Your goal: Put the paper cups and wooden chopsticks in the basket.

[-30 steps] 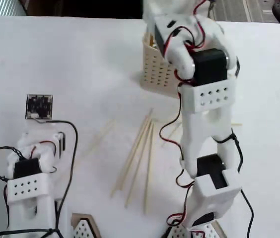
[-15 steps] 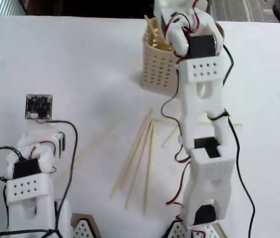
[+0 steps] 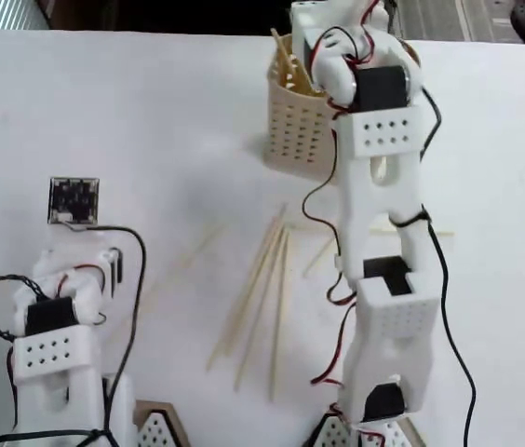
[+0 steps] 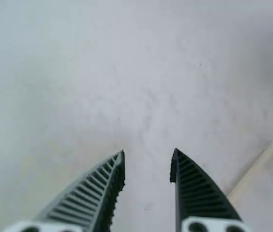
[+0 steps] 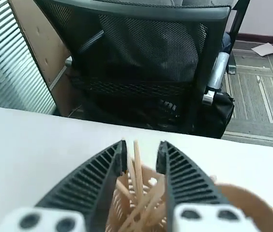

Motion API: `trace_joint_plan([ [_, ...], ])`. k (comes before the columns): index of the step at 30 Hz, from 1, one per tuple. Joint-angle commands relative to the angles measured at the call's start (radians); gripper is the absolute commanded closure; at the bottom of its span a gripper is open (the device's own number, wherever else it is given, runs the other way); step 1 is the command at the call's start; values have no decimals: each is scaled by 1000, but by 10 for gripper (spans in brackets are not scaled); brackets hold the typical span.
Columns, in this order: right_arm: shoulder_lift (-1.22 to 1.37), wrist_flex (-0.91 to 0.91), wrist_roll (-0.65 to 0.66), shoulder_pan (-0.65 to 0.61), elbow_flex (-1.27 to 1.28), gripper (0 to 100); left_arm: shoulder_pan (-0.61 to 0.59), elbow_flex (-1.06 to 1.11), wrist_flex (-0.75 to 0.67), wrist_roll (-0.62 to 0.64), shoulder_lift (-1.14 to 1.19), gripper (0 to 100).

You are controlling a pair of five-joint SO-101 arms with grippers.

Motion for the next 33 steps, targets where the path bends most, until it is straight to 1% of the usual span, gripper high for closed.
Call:
trace_joint_plan([
  [1,-130,226,-3,4,-77,979,-5,-11,-21,-12,-18,835],
  [4,-168,415,-3,8,-77,971,-5,-20,-20,-49,-22,835],
  [7,-176,522,-2,31,-72,981,7,-77,25,-109,-16,835],
  [9,-185,522,-2,61,-32,981,21,-144,92,-143,-15,835],
  [12,-219,522,-2,82,57,981,68,-278,236,-213,-13,835],
  [14,-268,522,12,82,158,981,101,-368,334,-239,-13,835],
  [17,-380,522,68,71,356,981,162,-474,448,-264,-13,833],
  [19,-463,522,74,67,489,981,206,-519,500,-279,-13,809],
  [21,-535,518,74,67,621,981,252,-540,539,-279,-13,755],
  [22,-568,512,74,67,689,981,275,-545,552,-279,-12,737],
  [26,-699,443,74,61,984,981,352,-548,562,-282,81,746],
  [30,-851,249,66,67,1310,981,390,-601,546,-281,308,747],
  [33,-963,85,6,62,1565,981,392,-690,545,-284,472,747],
])
